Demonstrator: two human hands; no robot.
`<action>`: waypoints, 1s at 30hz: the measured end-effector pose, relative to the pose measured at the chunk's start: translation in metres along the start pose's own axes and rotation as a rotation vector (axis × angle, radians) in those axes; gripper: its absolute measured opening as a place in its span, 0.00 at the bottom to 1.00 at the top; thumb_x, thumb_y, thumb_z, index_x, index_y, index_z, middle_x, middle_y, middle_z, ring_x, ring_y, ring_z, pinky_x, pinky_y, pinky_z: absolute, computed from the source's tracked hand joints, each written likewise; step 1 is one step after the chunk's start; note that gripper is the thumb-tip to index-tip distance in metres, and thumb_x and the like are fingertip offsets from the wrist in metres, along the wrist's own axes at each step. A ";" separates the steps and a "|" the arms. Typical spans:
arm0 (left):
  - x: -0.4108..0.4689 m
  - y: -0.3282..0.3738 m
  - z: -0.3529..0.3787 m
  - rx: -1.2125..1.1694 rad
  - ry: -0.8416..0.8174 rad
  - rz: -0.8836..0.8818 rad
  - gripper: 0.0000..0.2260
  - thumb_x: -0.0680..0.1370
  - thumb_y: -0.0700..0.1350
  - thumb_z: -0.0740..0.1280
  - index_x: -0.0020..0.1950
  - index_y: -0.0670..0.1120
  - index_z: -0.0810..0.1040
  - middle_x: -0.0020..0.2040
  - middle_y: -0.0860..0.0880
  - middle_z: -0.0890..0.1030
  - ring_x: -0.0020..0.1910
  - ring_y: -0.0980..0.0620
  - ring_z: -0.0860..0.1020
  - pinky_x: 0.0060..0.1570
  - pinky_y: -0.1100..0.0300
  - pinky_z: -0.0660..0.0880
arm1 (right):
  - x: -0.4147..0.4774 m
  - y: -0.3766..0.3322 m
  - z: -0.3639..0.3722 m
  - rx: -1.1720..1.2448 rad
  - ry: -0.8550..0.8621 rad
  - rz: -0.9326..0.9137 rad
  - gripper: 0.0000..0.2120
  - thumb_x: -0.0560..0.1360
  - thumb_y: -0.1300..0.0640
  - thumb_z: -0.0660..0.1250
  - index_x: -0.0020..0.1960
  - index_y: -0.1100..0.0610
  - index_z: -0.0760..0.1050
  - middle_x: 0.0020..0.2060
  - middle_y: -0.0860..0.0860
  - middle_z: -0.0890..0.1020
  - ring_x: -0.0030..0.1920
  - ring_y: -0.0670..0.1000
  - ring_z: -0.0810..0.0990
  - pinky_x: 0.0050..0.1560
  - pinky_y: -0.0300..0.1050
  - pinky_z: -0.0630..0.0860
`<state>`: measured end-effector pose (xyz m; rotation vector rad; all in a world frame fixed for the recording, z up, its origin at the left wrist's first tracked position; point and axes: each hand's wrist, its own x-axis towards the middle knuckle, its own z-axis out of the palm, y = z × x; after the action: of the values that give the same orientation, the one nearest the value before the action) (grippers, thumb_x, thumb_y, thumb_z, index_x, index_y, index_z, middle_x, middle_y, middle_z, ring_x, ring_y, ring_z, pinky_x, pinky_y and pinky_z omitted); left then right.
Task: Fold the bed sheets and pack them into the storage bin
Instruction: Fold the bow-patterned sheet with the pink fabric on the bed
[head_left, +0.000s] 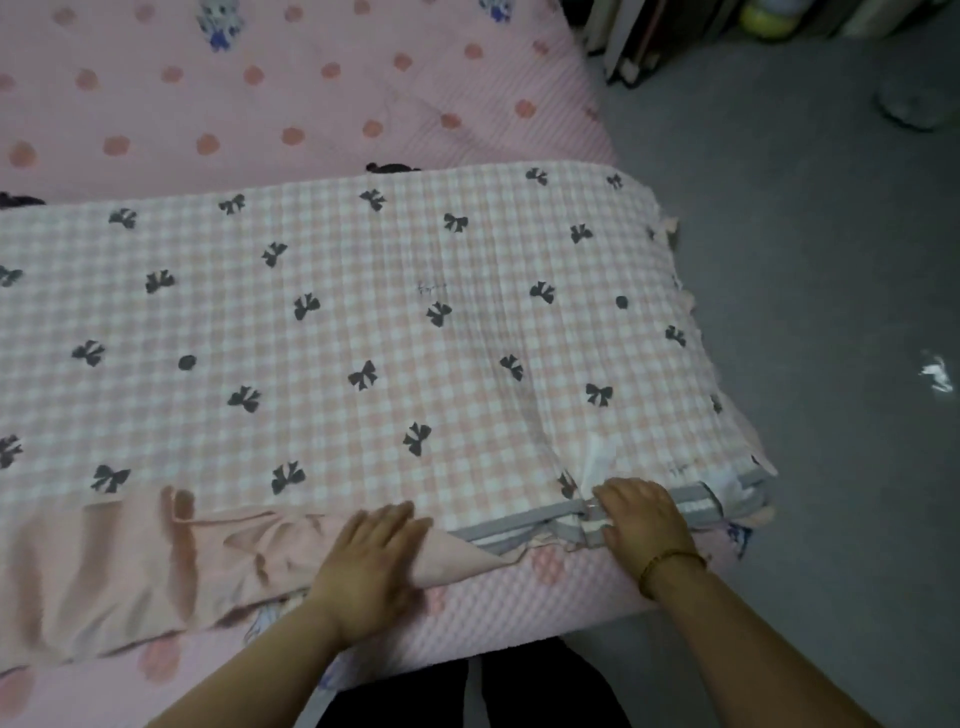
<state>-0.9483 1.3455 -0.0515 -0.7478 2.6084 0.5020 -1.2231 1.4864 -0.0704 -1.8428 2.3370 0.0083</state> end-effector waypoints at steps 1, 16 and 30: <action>0.003 0.008 0.003 -0.023 -0.004 0.033 0.27 0.61 0.59 0.53 0.57 0.50 0.68 0.49 0.49 0.84 0.44 0.53 0.83 0.39 0.57 0.79 | -0.002 0.002 0.004 -0.007 0.004 0.003 0.21 0.40 0.57 0.80 0.32 0.53 0.81 0.30 0.47 0.82 0.29 0.47 0.81 0.31 0.39 0.78; 0.142 0.154 -0.012 0.102 0.089 -0.036 0.14 0.61 0.48 0.64 0.41 0.47 0.84 0.44 0.50 0.75 0.39 0.48 0.76 0.18 0.63 0.73 | -0.015 0.156 0.016 0.116 0.001 -0.012 0.13 0.58 0.55 0.53 0.23 0.51 0.76 0.22 0.46 0.75 0.22 0.46 0.75 0.30 0.33 0.69; 0.174 0.239 -0.010 -0.092 -0.215 -0.511 0.34 0.80 0.58 0.53 0.76 0.46 0.37 0.76 0.44 0.39 0.76 0.47 0.42 0.73 0.54 0.44 | -0.001 0.253 0.009 0.251 -0.097 -0.350 0.20 0.44 0.55 0.82 0.33 0.58 0.81 0.29 0.53 0.81 0.30 0.52 0.81 0.29 0.31 0.73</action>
<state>-1.2215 1.4575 -0.0658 -1.2635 2.0998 0.5118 -1.4665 1.5482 -0.1036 -2.0385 1.8294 -0.2220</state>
